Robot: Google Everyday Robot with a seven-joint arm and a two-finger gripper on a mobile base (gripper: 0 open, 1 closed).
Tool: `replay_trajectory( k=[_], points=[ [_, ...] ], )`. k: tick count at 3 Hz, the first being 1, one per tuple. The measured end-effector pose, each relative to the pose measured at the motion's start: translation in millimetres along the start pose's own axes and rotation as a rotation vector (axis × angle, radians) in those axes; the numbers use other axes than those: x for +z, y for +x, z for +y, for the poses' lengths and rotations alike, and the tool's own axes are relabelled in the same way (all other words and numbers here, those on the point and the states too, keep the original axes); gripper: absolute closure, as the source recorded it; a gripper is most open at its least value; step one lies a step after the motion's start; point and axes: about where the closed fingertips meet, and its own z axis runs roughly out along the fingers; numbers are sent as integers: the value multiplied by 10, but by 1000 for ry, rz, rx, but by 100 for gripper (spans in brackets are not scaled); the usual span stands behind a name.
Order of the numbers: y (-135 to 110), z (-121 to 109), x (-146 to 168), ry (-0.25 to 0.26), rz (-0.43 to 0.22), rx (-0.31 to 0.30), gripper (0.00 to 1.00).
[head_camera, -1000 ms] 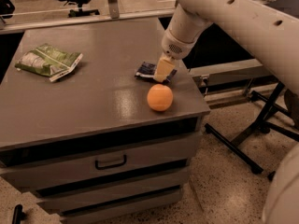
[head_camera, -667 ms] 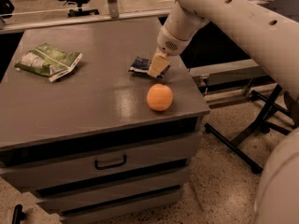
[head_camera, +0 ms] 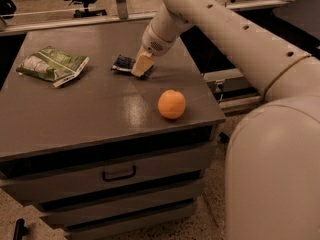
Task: Move rxbar blueberry near green jalapeno chip bag
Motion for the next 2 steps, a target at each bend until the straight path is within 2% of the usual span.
replay_trajectory(
  k=[1,2],
  points=[
    [-312,91,208,-50,-47,-47,100],
    [-629,262,324,-107,-82,-104,82]
  ],
)
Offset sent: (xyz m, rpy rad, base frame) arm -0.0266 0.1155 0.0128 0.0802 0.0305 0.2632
